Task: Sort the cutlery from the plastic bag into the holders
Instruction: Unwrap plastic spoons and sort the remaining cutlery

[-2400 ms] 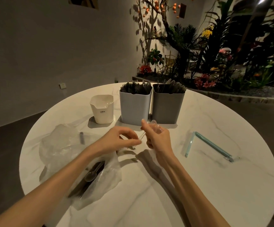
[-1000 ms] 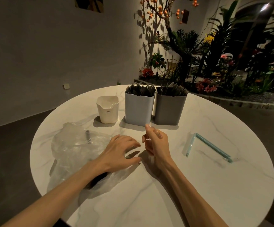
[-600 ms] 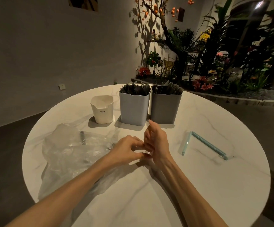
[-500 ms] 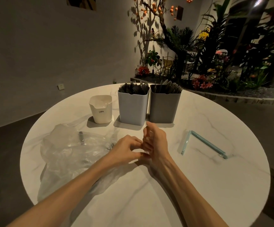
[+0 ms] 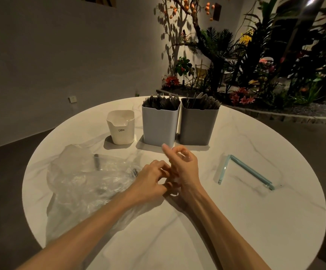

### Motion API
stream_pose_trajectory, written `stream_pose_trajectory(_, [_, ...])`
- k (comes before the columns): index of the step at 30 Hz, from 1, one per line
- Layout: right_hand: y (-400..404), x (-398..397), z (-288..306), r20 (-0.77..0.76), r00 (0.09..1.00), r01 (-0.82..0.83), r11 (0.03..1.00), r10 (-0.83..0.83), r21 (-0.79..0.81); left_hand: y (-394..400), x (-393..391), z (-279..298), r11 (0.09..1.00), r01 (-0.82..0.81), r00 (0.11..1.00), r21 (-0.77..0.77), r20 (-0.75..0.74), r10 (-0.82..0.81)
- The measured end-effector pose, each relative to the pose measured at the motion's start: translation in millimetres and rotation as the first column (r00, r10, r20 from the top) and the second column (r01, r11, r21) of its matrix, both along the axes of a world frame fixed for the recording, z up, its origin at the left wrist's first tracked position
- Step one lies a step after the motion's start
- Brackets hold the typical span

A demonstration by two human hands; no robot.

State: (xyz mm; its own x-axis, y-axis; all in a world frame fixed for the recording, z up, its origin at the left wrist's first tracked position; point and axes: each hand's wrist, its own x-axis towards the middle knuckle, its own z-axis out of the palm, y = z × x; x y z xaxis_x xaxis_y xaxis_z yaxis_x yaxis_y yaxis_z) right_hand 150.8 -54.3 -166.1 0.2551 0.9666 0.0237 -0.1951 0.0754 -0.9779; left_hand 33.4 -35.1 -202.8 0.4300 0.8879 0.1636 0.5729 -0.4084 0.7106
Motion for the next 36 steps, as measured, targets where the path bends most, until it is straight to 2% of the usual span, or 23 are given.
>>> stream_pose_trajectory(3, [-2, -1, 2, -0.016, 1.000, 0.026, 1.000, -0.026, -0.017, 0, -1, 5, 0.999, 0.015, 0.999, -0.028, -0.050, -0.016])
stream_pose_trajectory(7, [0, 4, 10, -0.091, 0.996, 0.031, 0.997, -0.025, 0.068, -7, 2, 16, 0.985, 0.113, 0.985, -0.132, -0.117, -0.129])
stream_pose_trajectory(8, [1, 4, 14, -0.081, 0.997, 0.015, 0.996, -0.008, 0.087, -8, 2, 18, 0.976, 0.113, 0.987, -0.188, -0.088, -0.132])
stream_pose_trajectory(11, [3, -5, 27, -0.033, 0.997, -0.069, 0.989, 0.074, 0.133, -1, 8, 23, 0.954, 0.035, 0.996, -0.297, 0.094, -0.007])
stream_pose_trajectory(16, [17, -28, 51, 0.120, 0.980, -0.180, 0.965, 0.159, 0.190, 10, 3, 44, 0.944, -0.009, 0.992, -0.329, 0.119, 0.051])
stream_pose_trajectory(19, [31, -41, 63, 0.146, 0.969, -0.219, 0.965, 0.198, 0.147, 9, -24, 70, 0.934, 0.060, 0.950, -0.351, 0.307, 0.054])
stream_pose_trajectory(22, [41, -56, 70, 0.082, 0.963, -0.263, 0.958, 0.255, 0.115, 16, -42, 84, 0.955, -0.036, 0.898, -0.296, 0.409, 0.161])
stream_pose_trajectory(25, [50, -76, 74, 0.086, 0.944, -0.327, 0.937, 0.318, 0.121, 28, -52, 82, 0.934, -0.084, 0.827, -0.347, 0.498, 0.259])
stream_pose_trajectory(29, [60, -95, 81, 0.238, 0.927, -0.328, 0.934, 0.291, 0.137, 41, -67, 79, 0.877, -0.157, 0.783, -0.454, 0.484, 0.391])
stream_pose_trajectory(32, [67, -96, 96, 0.234, 0.925, -0.354, 0.899, 0.298, 0.257, 45, -78, 84, 0.877, -0.131, 0.788, -0.462, 0.489, 0.375])
stream_pose_trajectory(33, [70, -95, 102, 0.278, 0.921, -0.353, 0.885, 0.272, 0.304, 45, -81, 87, 0.871, -0.131, 0.797, -0.473, 0.472, 0.377])
stream_pose_trajectory(34, [73, -94, 106, 0.375, 0.900, -0.356, 0.868, 0.220, 0.346, 45, -82, 89, 0.865, -0.127, 0.804, -0.486, 0.460, 0.377])
stream_pose_trajectory(36, [76, -97, 110, 0.618, 0.775, -0.429, 0.828, 0.131, 0.362, 44, -87, 94, 0.859, -0.101, 0.803, -0.502, 0.469, 0.369])
